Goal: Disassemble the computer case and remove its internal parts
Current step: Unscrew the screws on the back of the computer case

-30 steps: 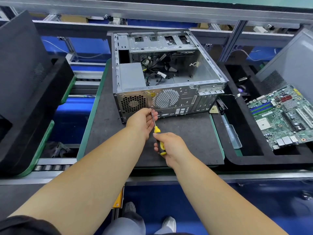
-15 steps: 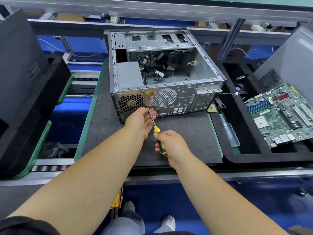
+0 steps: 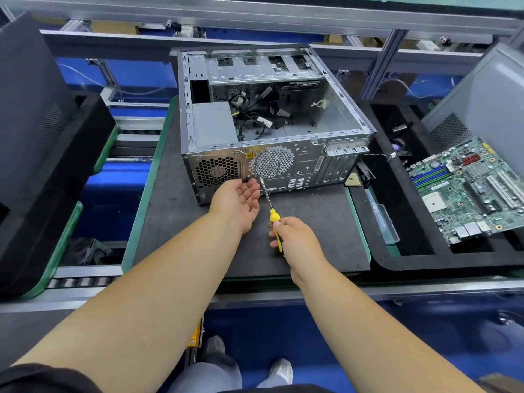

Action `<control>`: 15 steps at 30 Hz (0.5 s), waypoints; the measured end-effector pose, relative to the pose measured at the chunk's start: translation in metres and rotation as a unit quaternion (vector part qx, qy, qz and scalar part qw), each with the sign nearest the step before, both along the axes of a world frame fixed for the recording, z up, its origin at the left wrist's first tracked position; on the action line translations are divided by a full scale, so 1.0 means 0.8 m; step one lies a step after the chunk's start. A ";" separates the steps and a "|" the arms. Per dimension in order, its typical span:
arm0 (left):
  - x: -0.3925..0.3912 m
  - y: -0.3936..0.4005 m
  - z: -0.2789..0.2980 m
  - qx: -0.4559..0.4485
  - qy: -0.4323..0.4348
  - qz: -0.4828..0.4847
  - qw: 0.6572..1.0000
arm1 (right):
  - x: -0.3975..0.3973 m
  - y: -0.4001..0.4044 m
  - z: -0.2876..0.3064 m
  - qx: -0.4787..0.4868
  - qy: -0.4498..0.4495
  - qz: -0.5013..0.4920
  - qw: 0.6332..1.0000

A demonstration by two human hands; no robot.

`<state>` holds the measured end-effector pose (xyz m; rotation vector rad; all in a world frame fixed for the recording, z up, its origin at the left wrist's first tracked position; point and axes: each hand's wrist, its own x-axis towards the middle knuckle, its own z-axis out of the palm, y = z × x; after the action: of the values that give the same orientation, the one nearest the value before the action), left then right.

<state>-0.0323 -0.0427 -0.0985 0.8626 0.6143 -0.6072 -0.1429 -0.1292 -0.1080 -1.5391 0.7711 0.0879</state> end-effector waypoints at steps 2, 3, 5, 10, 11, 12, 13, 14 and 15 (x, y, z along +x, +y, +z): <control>-0.001 -0.003 0.000 -0.007 0.004 0.012 1.000 | -0.001 0.000 0.001 0.003 0.003 -0.004 1.000; -0.002 -0.006 0.000 -0.009 0.005 0.019 1.000 | -0.002 0.000 0.001 0.003 0.004 -0.006 1.000; -0.003 -0.013 0.000 -0.008 0.011 0.033 0.999 | -0.004 0.000 0.001 0.003 0.006 -0.008 1.000; -0.002 -0.026 0.001 0.018 0.021 0.056 0.998 | -0.009 -0.004 0.000 0.006 0.004 -0.015 1.000; -0.002 -0.028 0.002 0.022 0.026 0.058 0.998 | -0.010 -0.005 0.000 0.005 0.003 -0.017 1.000; -0.001 -0.029 0.002 0.024 0.030 0.061 0.997 | -0.011 -0.007 0.001 0.005 0.001 -0.019 1.000; 0.000 -0.031 0.003 0.024 0.033 0.062 0.997 | -0.012 -0.009 0.001 0.005 0.000 -0.022 1.000; 0.002 -0.031 0.004 0.023 0.035 0.062 0.997 | -0.012 -0.011 0.001 0.003 -0.001 -0.025 1.000; 0.003 -0.032 0.005 0.020 0.039 0.060 0.997 | -0.013 -0.012 0.001 0.000 -0.003 -0.025 1.000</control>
<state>-0.0299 -0.0681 -0.0948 0.8366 0.7447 -0.5233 -0.1533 -0.1388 -0.1076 -1.5190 0.8052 0.0455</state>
